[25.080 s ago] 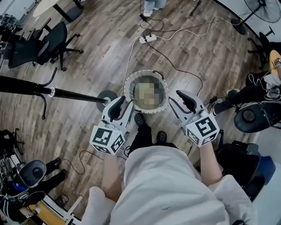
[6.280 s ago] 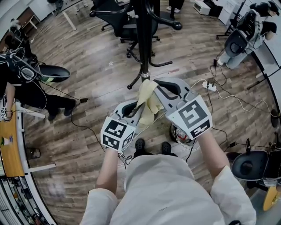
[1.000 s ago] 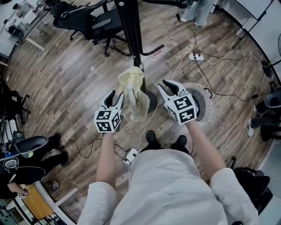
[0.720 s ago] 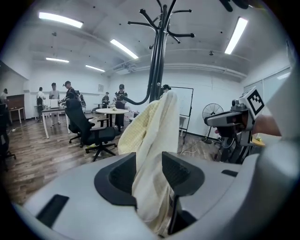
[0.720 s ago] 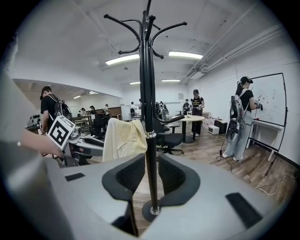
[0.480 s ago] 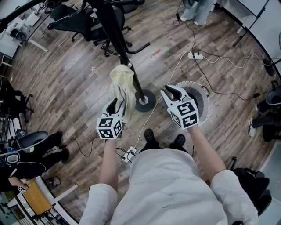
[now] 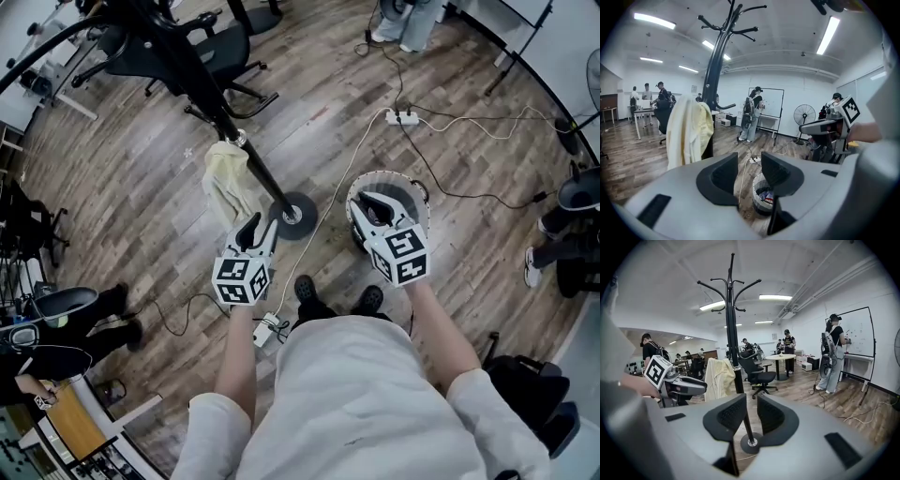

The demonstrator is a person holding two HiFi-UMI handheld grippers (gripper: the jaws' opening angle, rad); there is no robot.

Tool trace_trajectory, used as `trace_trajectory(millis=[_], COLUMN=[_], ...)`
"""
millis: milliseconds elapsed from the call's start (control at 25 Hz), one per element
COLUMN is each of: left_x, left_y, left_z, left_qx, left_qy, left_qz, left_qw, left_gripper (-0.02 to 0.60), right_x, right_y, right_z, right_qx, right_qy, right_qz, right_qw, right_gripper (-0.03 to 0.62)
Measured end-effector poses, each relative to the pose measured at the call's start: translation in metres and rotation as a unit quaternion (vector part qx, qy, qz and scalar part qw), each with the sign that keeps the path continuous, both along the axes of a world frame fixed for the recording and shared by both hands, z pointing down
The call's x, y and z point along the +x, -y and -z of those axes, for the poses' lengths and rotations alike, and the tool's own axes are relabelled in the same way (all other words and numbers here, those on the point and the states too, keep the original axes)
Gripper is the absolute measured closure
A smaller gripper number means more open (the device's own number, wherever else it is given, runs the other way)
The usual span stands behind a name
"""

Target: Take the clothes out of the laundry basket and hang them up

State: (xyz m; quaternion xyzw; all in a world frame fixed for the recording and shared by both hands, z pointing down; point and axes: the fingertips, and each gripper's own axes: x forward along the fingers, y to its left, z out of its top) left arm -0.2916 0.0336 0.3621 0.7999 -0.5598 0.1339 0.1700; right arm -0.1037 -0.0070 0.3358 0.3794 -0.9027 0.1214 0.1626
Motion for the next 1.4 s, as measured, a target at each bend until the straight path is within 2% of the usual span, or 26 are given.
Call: trace_trajectory(millis=[280,400,560,680,960,1400], left_x=[0.073,0.100,0.131,0.151,0.190,0.245], left_y=[-0.010,-0.014,-0.021,-0.026,-0.027,-0.018], left_z=[0.019,0.024,0.029,0.032,0.032,0.028], left_qx=[0.025,0.030,0.038,0.044,0.048,0.040], left_qy=[-0.017,-0.018,-0.020,-0.026,-0.033,-0.037], left_qz=[-0.026,-0.039,-0.051,-0.056,-0.073,-0.107], left_qw=[0.9992,0.9986,0.9978,0.9971,0.9957,0.9928], left_gripper=[0.449,0.471,0.492,0.520,0.541,0.551], right_x=[0.062,0.085,0.113,0.134,0.189,0.250], right_y=[-0.020,-0.026,-0.036,-0.043,-0.054,-0.063], right_z=[0.002,0.003,0.000,-0.002,-0.012,-0.022], right_qx=[0.001,0.004,0.009,0.009,-0.002,-0.005], right_qy=[0.020,0.031,0.035,0.039,0.046,0.036], right_qz=[-0.022,-0.034,-0.040,-0.053,-0.093,-0.137], right_qw=[1.000,0.999,0.999,0.998,0.995,0.990], right_gripper=[0.530,0.568,0.568,0.571,0.583,0.588])
